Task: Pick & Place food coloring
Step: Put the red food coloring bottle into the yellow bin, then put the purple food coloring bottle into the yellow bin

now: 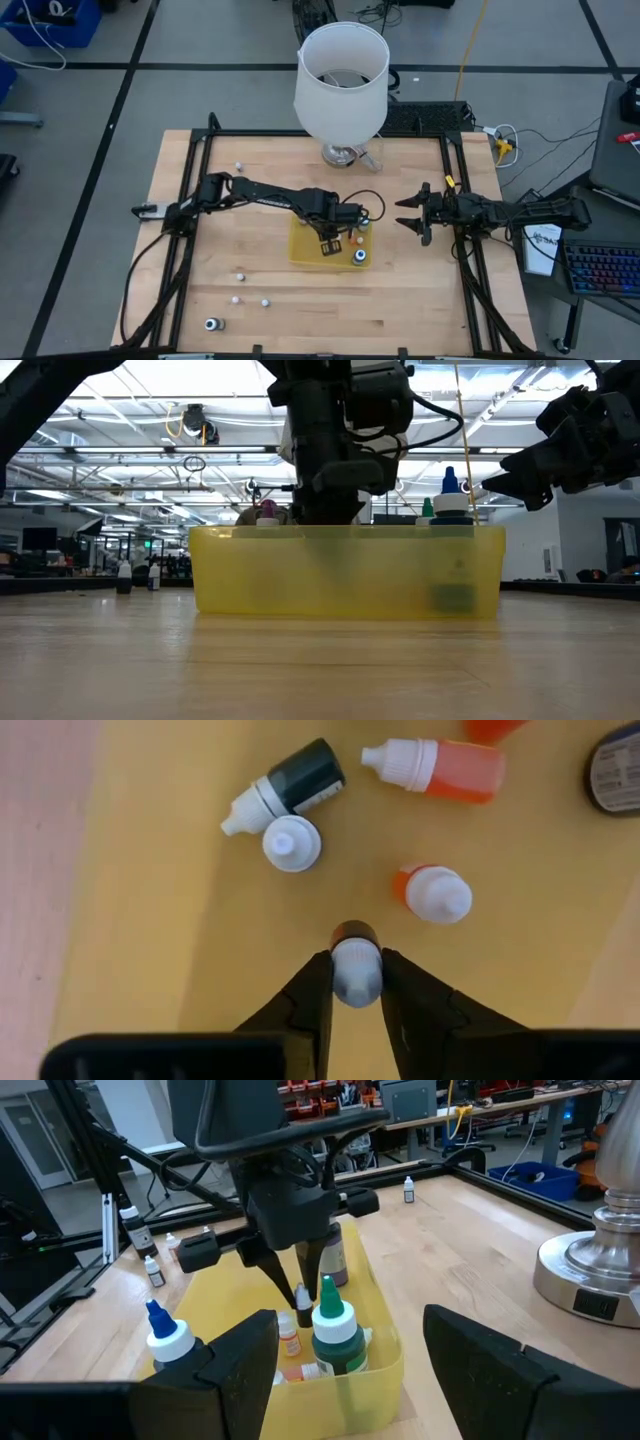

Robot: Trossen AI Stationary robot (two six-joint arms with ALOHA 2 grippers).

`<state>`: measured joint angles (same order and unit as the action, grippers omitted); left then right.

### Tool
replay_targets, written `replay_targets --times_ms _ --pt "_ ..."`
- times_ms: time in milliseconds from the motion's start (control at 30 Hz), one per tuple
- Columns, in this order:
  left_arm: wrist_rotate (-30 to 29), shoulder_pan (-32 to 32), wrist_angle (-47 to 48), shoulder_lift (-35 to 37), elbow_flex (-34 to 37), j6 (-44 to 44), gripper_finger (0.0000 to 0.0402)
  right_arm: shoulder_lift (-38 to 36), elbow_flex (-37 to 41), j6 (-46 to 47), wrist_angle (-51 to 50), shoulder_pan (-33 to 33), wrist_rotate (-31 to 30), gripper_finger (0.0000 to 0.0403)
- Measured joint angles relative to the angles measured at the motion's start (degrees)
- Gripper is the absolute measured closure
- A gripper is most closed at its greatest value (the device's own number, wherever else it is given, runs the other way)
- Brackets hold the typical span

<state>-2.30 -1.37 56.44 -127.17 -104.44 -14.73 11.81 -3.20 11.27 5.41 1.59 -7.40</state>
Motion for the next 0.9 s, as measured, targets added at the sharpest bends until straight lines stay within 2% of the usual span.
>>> replay_targets --times_ms 433,900 --pt "-0.14 0.00 0.01 0.00 0.00 -0.75 0.0256 0.00 0.00 0.00 -0.02 0.00 0.00 0.0165" --pt "-0.74 1.72 2.18 2.99 0.00 -0.34 0.0247 -0.02 0.00 0.00 0.00 0.01 0.00 0.0165"
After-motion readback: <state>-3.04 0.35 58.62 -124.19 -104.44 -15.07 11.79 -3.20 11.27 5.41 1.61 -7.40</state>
